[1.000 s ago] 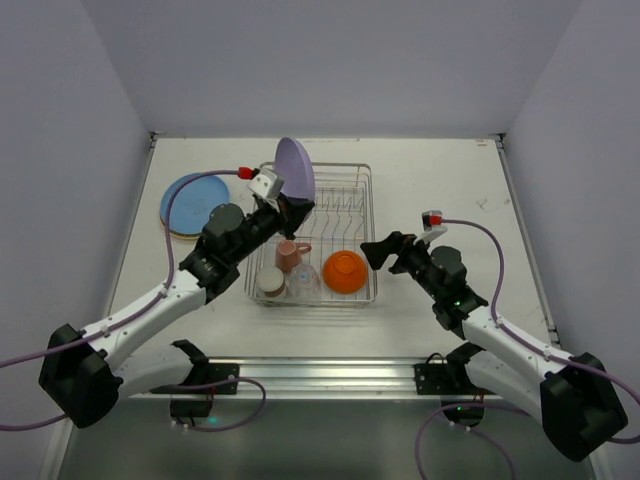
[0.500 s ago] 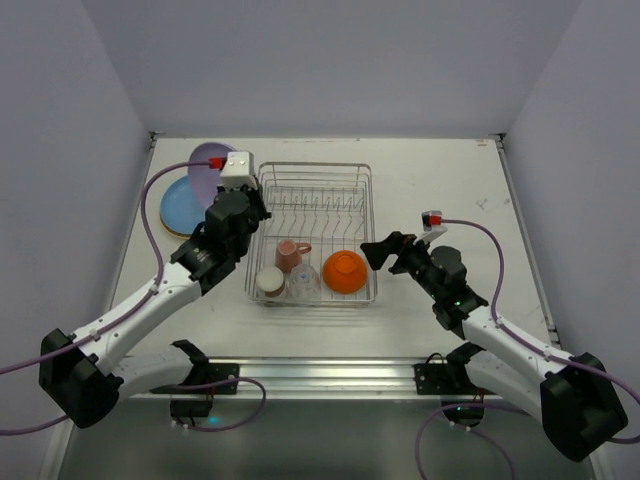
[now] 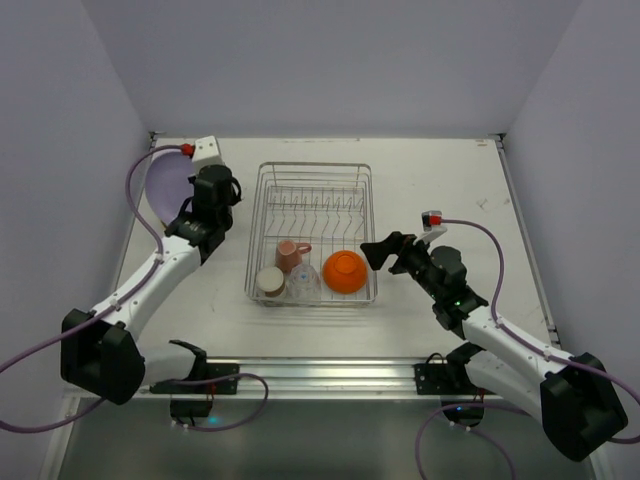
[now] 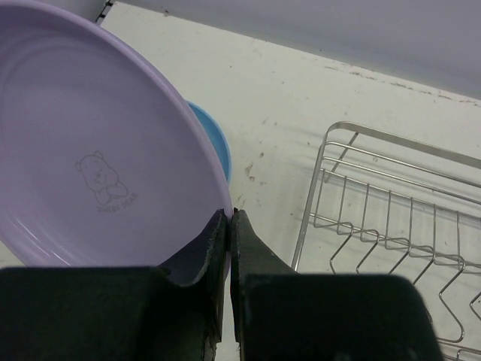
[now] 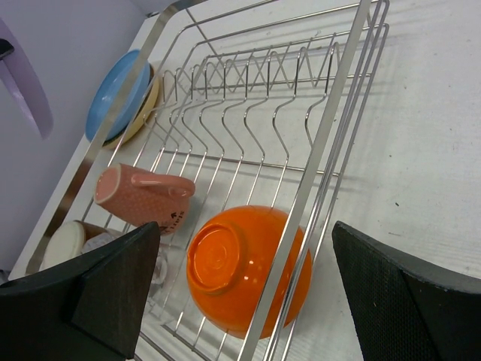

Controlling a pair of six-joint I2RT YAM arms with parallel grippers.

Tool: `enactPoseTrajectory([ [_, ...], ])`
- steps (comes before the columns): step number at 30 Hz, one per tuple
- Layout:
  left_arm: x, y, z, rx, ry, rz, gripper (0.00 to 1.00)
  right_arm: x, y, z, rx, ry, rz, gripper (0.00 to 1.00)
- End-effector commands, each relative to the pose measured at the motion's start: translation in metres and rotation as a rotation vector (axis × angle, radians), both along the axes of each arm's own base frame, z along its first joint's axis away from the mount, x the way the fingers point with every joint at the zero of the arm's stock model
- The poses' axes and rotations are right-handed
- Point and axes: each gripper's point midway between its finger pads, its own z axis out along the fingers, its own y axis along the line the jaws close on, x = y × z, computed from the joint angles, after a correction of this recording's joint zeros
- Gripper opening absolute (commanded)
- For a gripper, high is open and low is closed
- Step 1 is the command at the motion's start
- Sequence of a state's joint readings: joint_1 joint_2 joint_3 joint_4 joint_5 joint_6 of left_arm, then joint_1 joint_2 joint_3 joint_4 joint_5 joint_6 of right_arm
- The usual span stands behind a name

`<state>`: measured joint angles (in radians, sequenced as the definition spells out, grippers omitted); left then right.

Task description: Unload the mixed dishes from the dish rack

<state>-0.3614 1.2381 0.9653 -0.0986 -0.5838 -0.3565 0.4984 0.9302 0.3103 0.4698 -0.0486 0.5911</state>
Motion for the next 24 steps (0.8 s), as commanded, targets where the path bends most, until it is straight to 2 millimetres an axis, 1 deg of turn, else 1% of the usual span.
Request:
enactPoseTrajectory([
  [1,0.020,-0.005,0.030,-0.034,-0.074,0.008,0.00,0.002,0.008,0.021,0.025,-0.044,0.031,0.99],
  [4,0.035,-0.002,0.024,-0.009,-0.034,0.035,0.00,0.002,0.008,0.020,0.025,-0.042,0.031,0.99],
  [5,0.042,-0.004,0.014,0.003,-0.006,0.034,0.00,0.002,0.008,0.020,0.025,-0.041,0.033,0.99],
  [6,0.048,-0.004,0.017,0.003,-0.010,0.037,0.00,0.002,0.009,0.020,0.025,-0.041,0.033,0.99],
  [8,0.058,-0.005,0.010,0.012,0.011,0.044,0.00,0.003,0.008,0.019,0.025,-0.039,0.030,0.99],
  [10,0.062,-0.002,0.005,0.012,0.024,0.065,0.00,0.003,0.009,0.020,0.025,-0.039,0.031,0.99],
  [11,0.066,0.000,0.000,0.013,0.035,0.079,0.00,0.003,0.009,0.019,0.024,-0.037,0.031,0.99],
  [13,0.069,0.001,-0.007,0.009,0.048,0.088,0.00,0.003,0.009,0.019,0.027,-0.036,0.031,0.99],
  [15,0.074,0.003,-0.018,0.006,0.070,0.102,0.00,0.003,0.009,0.019,0.027,-0.034,0.034,0.99],
  [17,0.077,0.008,-0.030,0.010,0.100,0.122,0.00,0.004,0.010,0.018,0.027,-0.030,0.036,0.99],
  [19,0.078,0.014,-0.037,0.015,0.119,0.148,0.00,0.004,0.011,0.019,0.025,-0.031,0.037,0.99],
  [22,0.081,0.026,-0.051,0.024,0.152,0.185,0.00,0.005,0.010,0.019,0.022,-0.032,0.034,0.99],
  [24,0.082,0.028,-0.056,0.025,0.161,0.191,0.00,0.005,0.009,0.018,0.019,-0.031,0.028,0.99],
])
